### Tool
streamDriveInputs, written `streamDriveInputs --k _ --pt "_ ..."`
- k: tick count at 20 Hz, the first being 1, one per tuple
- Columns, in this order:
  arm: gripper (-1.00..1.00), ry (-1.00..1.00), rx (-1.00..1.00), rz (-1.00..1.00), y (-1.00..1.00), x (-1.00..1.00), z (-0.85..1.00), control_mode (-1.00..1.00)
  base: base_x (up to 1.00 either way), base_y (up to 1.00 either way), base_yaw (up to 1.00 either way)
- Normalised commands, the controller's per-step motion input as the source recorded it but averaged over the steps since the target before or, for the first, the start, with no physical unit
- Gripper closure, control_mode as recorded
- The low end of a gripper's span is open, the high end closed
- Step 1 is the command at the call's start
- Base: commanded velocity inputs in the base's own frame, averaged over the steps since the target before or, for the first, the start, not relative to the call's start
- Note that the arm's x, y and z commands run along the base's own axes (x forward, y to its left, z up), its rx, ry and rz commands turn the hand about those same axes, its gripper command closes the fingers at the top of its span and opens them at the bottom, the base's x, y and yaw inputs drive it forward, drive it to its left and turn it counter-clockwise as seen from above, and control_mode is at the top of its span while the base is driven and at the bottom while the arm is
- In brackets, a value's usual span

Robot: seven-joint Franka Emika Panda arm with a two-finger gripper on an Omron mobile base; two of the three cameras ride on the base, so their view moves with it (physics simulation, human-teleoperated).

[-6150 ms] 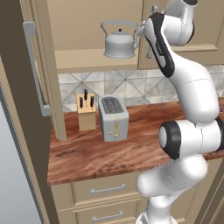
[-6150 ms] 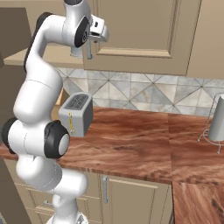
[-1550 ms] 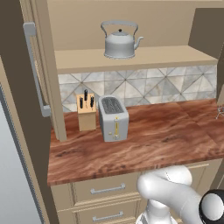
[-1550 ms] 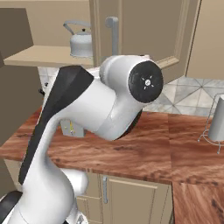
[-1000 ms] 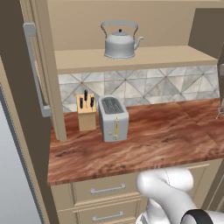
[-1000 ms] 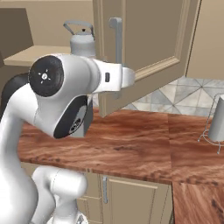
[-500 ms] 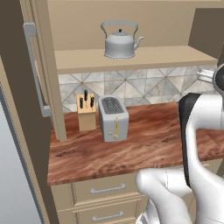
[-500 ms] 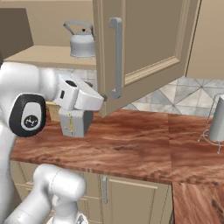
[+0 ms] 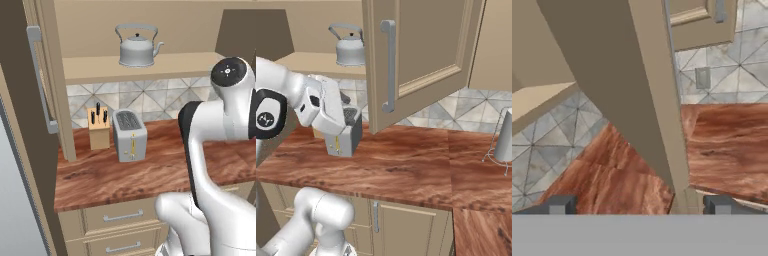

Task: Open the cabinet, pick the kettle from the cabinet, and place it in the sink.

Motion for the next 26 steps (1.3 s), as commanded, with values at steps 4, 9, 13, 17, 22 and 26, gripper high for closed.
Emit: streamDriveInputs --k 4,9,13,17,22,26 --pt "-1.00 -0.24 0.30 -0.02 0.21 0.16 0.00 -1.00 0.00 0.00 0.00" --pt "-1.00 -0.39 0.10 -0.10 0.05 0.31 -0.17 -1.00 0.00 0.00 0.00" --pt "-1.00 -0.64 0.00 -0.03 0.00 0.24 -0.28 -1.00 0.00 0.00 0.00" --pt "-1.00 -0.45 0.00 -0.21 -0.07 0.33 -0.21 -1.00 0.00 0.00 0.00" --pt "-1.00 -0.05 0.00 -0.26 -0.17 0.25 0.00 -1.00 0.00 0.00 0.00" --pt "-1.00 0.00 0.01 -0.21 -0.24 0.16 0.04 -1.00 0.00 0.00 0.00"
